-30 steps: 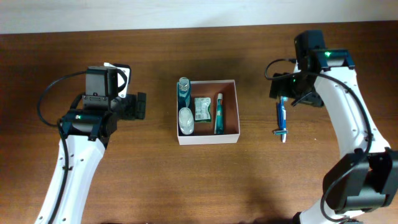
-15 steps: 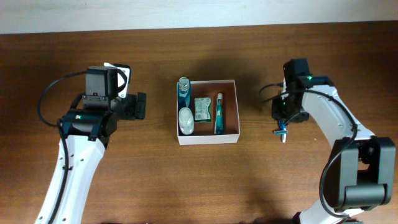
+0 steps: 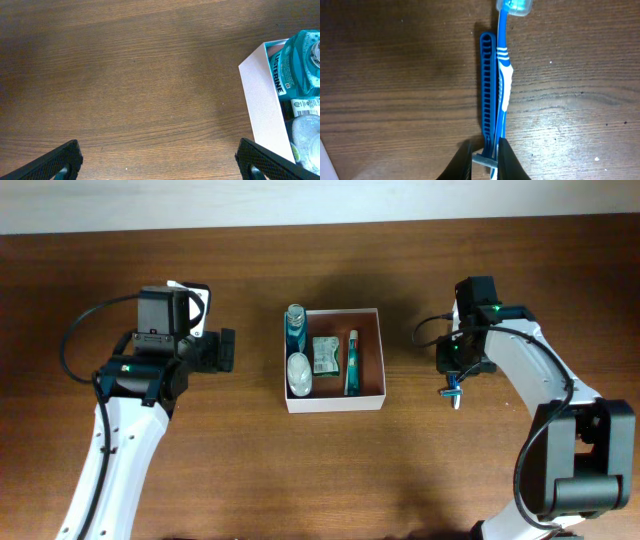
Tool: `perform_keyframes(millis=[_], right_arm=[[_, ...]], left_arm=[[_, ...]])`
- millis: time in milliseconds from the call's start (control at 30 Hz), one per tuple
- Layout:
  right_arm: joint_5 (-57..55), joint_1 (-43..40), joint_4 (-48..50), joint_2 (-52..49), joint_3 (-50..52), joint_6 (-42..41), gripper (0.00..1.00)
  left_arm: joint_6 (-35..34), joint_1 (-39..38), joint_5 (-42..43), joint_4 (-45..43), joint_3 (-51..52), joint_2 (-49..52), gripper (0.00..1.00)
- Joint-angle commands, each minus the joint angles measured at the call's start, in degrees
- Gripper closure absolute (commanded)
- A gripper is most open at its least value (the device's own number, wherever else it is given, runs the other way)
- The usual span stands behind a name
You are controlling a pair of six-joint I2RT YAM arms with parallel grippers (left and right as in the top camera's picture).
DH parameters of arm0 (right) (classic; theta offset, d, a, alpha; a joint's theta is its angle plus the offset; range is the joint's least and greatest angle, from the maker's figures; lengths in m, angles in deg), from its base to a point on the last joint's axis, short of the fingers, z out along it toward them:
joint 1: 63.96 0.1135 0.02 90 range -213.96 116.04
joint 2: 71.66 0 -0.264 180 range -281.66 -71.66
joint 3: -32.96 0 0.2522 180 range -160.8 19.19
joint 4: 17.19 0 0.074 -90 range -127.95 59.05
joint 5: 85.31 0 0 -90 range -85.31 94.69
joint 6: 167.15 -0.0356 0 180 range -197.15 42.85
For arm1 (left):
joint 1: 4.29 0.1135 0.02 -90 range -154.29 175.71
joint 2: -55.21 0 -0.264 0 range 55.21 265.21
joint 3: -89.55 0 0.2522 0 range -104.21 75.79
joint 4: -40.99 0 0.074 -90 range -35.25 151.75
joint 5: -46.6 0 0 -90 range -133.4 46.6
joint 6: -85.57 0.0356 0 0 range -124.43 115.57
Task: Pack container
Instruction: 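Move the right gripper back over the blue toothbrush, then lower the right gripper and close it on the blue comb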
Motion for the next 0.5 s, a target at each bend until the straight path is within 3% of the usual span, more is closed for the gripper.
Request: perform_keyframes(millis=[0,467], right_arm=[[-0.7,0.0,0.7,-0.3,0.6,0.6,0.88],[-0.7,0.0,7.4,-0.3,5.7,0.6,0.84]], left_arm=[[0.9,0.2,0.4,-0.1,-0.2,0.3,0.00],[0.9,0.2,0.4,-0.2,-0.2,0.3,0.01]])
